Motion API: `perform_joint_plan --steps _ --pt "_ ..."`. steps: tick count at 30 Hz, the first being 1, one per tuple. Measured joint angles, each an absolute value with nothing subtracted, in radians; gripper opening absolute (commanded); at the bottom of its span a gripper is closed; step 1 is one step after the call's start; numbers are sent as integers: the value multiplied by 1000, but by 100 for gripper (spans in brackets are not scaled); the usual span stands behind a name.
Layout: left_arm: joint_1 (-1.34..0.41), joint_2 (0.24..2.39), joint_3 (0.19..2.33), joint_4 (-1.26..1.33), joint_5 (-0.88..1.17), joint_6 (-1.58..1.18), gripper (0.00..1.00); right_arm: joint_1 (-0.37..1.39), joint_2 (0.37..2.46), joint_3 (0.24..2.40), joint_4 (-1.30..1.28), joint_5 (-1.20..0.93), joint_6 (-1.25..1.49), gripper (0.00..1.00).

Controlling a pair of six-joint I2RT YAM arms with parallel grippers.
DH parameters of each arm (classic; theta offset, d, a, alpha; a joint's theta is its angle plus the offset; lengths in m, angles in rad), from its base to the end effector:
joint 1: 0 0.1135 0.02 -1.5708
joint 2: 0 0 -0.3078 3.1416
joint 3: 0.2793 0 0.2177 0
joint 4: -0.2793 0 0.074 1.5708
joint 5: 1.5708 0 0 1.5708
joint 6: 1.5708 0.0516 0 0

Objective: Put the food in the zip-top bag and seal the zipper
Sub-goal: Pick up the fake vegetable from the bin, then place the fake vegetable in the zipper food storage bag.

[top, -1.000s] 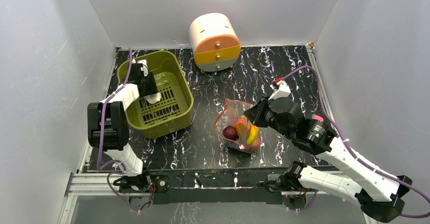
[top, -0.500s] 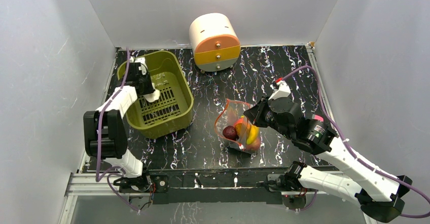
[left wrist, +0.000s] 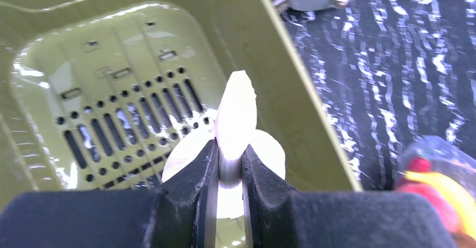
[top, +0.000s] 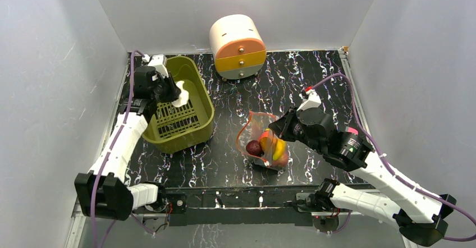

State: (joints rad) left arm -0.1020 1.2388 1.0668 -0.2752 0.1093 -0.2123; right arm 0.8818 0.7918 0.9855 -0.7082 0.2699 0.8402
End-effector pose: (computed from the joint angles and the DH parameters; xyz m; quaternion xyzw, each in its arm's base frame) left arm 0.2472 -0.0310 0.3736 -0.0175 0.8454 -0.1289 0.5181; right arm 0.0775 0.0725 0.3708 0.0500 0.8571 0.3030 0.4136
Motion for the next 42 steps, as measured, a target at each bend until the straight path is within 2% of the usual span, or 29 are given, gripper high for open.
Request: perform_joint_plan --steps 16,27,35,42 --pt "-212 1024 1040 -315 336 -454 4 882 763 952 -697 301 875 0" --pt "-445 999 976 -203 426 -562 4 882 770 952 -662 325 885 0" --pt "-621 991 934 -100 383 -636 4 882 785 952 -647 342 892 0" --pt "-773 1081 934 1 355 -648 4 882 783 952 -646 345 891 0"
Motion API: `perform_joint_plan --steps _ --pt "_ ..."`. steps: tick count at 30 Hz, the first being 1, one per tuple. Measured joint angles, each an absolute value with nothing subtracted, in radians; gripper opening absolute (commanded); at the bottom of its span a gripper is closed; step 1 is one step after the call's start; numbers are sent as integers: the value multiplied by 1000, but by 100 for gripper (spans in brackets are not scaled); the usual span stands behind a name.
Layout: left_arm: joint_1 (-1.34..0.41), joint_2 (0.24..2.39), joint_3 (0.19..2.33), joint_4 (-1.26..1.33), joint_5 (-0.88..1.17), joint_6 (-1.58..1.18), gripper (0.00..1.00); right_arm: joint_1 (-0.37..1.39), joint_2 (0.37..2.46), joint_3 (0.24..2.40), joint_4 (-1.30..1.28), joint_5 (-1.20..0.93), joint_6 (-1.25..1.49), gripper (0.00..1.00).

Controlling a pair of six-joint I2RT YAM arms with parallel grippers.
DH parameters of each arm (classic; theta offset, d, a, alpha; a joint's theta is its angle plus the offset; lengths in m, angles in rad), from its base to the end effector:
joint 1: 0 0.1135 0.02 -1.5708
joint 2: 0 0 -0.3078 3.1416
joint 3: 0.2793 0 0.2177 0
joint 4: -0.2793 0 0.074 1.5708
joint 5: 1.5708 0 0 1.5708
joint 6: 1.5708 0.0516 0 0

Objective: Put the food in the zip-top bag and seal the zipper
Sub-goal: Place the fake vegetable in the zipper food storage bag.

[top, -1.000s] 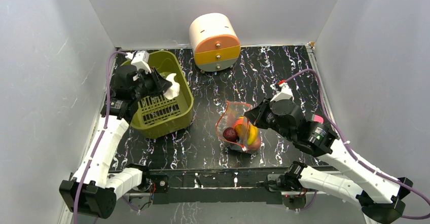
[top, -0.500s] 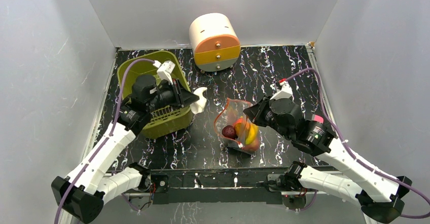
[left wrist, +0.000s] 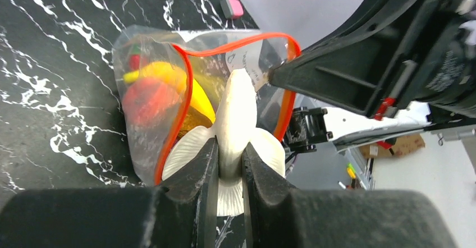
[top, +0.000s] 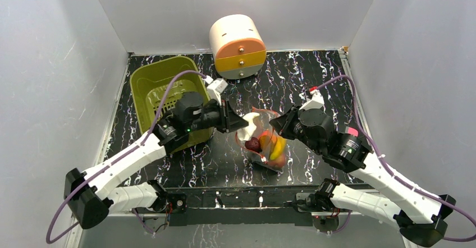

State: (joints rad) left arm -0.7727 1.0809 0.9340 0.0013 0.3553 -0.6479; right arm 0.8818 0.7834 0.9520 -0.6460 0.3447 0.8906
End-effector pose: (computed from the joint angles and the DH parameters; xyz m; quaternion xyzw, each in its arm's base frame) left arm 0.1393 -0.1609 0.3961 0.1618 0.7361 -0.5210 0.4007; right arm 0.0815 0.0715 0.3687 0.0929 0.8412 0.3041 0.4374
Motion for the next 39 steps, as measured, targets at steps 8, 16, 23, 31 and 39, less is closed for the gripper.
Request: perform_joint_plan --steps 8,16,23,31,39 --pt "-842 1194 935 27 319 -612 4 882 745 952 -625 337 860 0" --pt "-863 1241 937 63 307 -580 12 882 730 943 -597 280 836 0" --pt "-881 1254 937 52 280 -547 38 882 733 933 -584 237 836 0" --pt "-890 1220 937 47 277 -463 55 882 745 933 -578 221 821 0" --pt "-892 1101 941 7 331 -278 56 882 770 933 -578 191 775 0"
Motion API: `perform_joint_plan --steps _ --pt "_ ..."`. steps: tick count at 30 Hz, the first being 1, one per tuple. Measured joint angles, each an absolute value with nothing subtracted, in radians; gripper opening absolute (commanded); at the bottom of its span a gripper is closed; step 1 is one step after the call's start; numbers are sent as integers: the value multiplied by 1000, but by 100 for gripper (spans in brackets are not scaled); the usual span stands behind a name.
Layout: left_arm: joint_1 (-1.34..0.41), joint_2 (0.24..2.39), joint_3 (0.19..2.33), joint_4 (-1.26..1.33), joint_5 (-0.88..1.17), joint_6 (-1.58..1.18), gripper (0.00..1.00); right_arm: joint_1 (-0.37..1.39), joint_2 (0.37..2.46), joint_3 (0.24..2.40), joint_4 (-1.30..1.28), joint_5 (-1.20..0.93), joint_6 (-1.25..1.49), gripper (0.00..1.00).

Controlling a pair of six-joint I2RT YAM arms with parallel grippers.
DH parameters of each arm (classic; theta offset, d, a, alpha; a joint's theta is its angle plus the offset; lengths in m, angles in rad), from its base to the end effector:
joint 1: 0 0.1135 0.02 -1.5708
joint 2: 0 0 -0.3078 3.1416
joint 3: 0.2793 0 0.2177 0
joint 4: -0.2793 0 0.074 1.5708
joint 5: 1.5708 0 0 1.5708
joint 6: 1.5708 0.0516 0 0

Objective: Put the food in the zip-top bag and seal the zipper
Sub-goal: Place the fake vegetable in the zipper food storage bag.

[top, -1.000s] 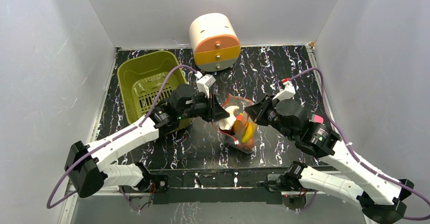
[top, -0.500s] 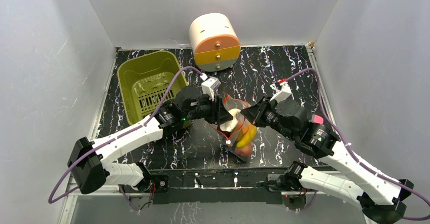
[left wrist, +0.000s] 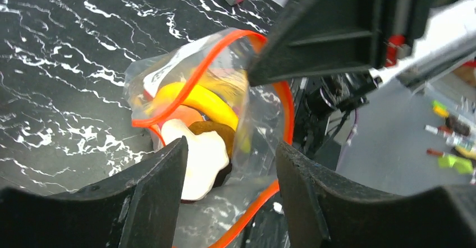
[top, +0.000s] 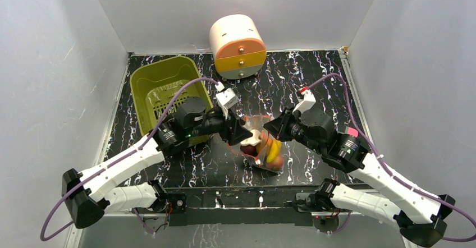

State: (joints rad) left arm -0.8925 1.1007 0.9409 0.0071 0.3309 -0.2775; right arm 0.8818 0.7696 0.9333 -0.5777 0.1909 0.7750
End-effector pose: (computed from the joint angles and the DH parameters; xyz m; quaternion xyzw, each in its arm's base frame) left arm 0.1238 -0.1803 0.3952 0.3288 0.6810 -0.4589 0.4664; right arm 0.0773 0.0785 0.3709 0.0075 0.8351 0.3470 0.4267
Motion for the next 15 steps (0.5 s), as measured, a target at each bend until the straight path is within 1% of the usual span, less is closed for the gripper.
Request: perform_joint_plan --steps 9,15 --pt "-893 982 946 -141 582 67 54 882 821 999 -603 131 676 0" --pt "-895 962 936 -214 701 220 51 882 876 1046 -598 41 646 0"
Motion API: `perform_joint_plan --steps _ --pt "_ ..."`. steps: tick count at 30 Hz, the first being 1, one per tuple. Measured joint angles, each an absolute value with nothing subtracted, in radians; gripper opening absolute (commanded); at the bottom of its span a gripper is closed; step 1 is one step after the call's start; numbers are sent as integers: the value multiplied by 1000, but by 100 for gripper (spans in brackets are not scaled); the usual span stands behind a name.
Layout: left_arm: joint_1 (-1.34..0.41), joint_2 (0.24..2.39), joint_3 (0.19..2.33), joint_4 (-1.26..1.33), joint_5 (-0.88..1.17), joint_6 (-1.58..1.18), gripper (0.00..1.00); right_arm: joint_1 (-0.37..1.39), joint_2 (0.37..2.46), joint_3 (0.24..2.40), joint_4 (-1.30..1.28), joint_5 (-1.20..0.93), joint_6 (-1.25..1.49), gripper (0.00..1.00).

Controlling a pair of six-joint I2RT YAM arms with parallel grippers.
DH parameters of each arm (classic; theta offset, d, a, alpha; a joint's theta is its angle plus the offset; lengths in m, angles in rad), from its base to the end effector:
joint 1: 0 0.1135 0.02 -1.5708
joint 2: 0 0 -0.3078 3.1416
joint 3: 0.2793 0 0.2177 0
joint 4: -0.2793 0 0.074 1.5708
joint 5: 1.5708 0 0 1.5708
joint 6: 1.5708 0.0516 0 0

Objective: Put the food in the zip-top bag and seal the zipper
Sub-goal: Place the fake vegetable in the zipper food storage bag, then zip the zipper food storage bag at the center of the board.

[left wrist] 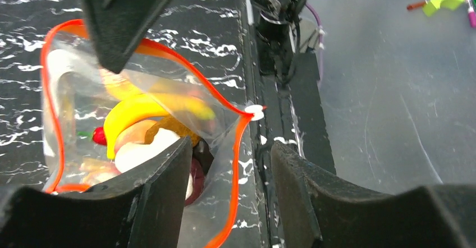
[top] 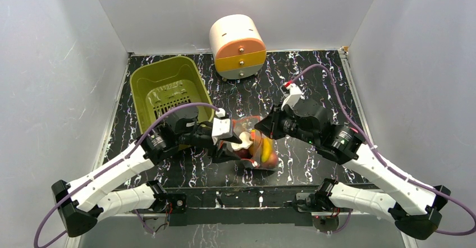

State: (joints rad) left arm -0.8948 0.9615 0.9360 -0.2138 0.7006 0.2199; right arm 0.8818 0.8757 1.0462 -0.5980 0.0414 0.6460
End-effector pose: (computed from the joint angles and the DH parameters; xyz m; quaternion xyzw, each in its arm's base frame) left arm 0.0772 -0.1494 0.3937 0.5706 0.5148 -0.4467 0.4581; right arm 0.0863 0.1014 0.3925 -0.0878 0.8363 0.3616 0.4027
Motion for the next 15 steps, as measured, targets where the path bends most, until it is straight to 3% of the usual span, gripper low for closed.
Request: perform_joint_plan --steps 15 --pt "-935 998 834 -261 744 347 49 882 947 1051 -538 -37 660 0"
